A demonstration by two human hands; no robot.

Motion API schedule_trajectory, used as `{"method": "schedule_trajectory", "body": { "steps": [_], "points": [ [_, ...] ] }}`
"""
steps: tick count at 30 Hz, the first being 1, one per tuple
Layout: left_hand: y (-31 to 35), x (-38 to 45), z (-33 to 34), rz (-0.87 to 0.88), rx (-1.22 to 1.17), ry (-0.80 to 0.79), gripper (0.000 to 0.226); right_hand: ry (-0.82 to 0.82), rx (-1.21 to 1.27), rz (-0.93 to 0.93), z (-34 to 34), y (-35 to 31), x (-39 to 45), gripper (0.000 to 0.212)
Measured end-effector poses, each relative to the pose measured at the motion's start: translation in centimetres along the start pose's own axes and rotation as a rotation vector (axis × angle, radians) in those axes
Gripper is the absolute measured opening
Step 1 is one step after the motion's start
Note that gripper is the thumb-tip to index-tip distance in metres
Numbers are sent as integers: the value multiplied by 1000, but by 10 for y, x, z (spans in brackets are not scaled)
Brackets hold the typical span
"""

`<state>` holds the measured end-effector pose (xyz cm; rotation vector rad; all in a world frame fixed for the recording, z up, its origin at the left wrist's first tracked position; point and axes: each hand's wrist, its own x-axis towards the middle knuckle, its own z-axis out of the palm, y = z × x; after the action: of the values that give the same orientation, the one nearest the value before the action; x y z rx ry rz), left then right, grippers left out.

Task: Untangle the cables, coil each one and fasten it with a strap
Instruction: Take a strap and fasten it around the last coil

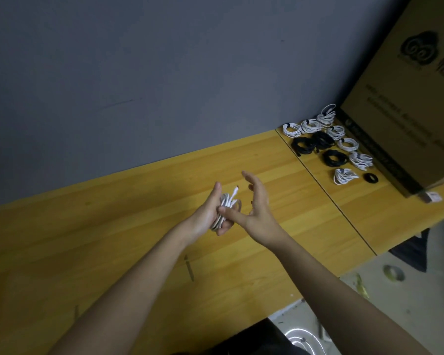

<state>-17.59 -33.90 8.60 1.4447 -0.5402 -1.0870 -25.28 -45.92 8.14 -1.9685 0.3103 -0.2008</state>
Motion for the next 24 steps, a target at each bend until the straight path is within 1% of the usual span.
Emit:
{"method": "schedule_trajectory", "body": {
  "steps": [1,3,4,5,7,9,12,14,16,18,19,21,23,24],
  "points": [
    [2,1,4,-8,23,-46,78,-56,-101,-53,-4,3,0,67],
    [5,4,11,-47,25,-91,83,-135,-287,-211,-11,10,1,47],
    [7,9,12,-68,16,-87,85,-160,-308,-272,-15,13,4,41],
    [10,13,13,-96,9,-70,84,-182,-289,-294,-18,17,8,40],
    [17,22,16,-153,40,-39,78,-221,-210,-237,-26,22,11,45],
    [20,36,19,-190,113,-1,76,-233,-107,-140,-33,28,13,43],
    [18,69,32,-222,198,152,78,-182,38,-58,-46,41,19,32],
    [16,97,45,-210,248,313,86,-192,146,-18,-63,51,29,28],
    [15,128,59,-187,349,507,88,-179,203,-1,-87,68,41,24],
    [16,166,71,-171,495,676,86,-83,176,-11,-112,92,55,24],
    [17,189,79,-169,507,716,86,-28,159,7,-125,107,63,23],
    [20,236,103,-187,430,733,85,63,154,80,-158,136,77,22],
    [26,281,131,-200,360,670,86,136,122,110,-196,159,91,23],
    [30,301,149,-207,359,621,84,146,77,120,-218,173,97,22]
  ]
}}
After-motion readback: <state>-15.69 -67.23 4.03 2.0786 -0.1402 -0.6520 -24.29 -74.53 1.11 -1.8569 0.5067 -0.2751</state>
